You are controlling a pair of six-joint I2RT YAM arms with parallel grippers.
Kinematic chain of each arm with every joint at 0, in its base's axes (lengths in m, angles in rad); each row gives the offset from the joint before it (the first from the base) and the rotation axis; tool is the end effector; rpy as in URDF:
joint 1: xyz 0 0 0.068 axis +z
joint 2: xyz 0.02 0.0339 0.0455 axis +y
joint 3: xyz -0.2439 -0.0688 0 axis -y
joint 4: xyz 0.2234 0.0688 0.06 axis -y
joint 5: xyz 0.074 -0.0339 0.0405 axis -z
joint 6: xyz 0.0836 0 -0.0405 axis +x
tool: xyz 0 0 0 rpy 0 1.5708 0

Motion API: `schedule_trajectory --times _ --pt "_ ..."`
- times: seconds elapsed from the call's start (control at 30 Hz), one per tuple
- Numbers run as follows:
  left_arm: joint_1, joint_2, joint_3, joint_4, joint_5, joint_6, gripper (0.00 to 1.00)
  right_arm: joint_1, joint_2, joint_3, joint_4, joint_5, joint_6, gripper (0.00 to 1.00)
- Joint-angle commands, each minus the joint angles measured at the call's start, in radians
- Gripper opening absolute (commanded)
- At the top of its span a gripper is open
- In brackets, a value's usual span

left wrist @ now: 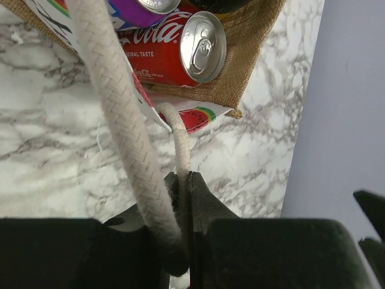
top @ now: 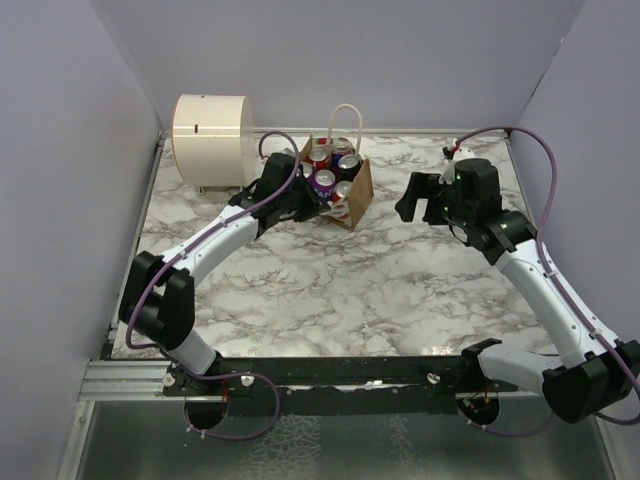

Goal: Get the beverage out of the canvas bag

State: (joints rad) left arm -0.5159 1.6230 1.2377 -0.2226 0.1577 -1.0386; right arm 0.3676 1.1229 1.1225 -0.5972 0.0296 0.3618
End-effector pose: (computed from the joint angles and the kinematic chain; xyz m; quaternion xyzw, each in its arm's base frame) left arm 0.3335 -0.2042 0.2393 -0.1931 0.8630 -0.3735 0.2801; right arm 0.2510 0.0940 0.3046 0.0044 0.8838 0.1545 0.4415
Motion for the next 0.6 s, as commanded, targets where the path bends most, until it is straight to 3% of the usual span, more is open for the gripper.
schedule_trajectory --times 0.0,0.3,0.57 --pt "-0.022 -0.142 -0.069 -0.148 0.098 0.131 0.13 0.008 0.047 0.054 0.036 -0.139 0.015 0.99" --pt "-0.023 -0.417 -0.307 -0.259 0.173 0.199 0.12 0.008 0.18 0.106 0.06 -0.504 0.024 0.99" --pt "-0.023 -0.642 -0.365 -0.449 0.126 0.207 0.12 0.01 0.302 0.158 0.176 -0.655 0.076 0.99"
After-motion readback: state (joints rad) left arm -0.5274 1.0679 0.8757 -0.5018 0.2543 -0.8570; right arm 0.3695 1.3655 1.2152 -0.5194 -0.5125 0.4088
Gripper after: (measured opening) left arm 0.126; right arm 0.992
